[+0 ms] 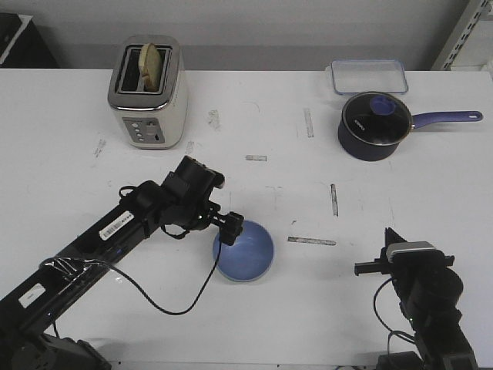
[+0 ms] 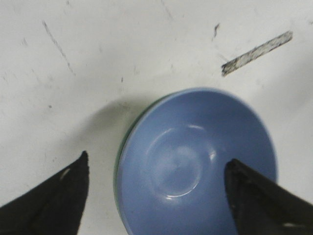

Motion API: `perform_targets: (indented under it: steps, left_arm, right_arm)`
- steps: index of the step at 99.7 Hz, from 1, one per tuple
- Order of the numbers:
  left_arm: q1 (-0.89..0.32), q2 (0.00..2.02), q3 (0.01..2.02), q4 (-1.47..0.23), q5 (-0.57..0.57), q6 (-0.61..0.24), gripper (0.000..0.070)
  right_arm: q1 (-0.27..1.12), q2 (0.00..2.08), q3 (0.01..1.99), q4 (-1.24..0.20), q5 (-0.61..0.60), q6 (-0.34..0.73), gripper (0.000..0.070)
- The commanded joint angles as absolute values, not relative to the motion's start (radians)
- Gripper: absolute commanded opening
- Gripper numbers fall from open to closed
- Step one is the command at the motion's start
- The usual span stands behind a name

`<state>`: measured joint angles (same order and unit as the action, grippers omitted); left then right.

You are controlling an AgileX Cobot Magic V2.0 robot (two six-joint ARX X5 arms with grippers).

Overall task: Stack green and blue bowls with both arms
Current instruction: 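Open the left gripper and retract it back to rest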

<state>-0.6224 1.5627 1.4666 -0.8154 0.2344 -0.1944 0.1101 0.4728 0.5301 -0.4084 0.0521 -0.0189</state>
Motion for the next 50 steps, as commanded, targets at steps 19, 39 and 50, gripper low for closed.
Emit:
perform_targets:
  steps: [19,39,50]
  left_arm:
    - [-0.542,1.573,1.650,-0.893,0.209,-0.100,0.0014]
    - [-0.449,1.559,1.703,-0.930,0.130,-0.056,0.0001]
    - [-0.393,1.539,1.702,-0.973,0.052,-0.033,0.0001]
  right_arm:
    - [0.112,0.479,0.537,-0.398,0.052,-0.015,0.0000]
    - [0.112,0.479,0.537,-0.398,0.053,-0.016,0.0000]
    - [0.112,0.479,0.537,-0.398,0.053,-0.016,0.0000]
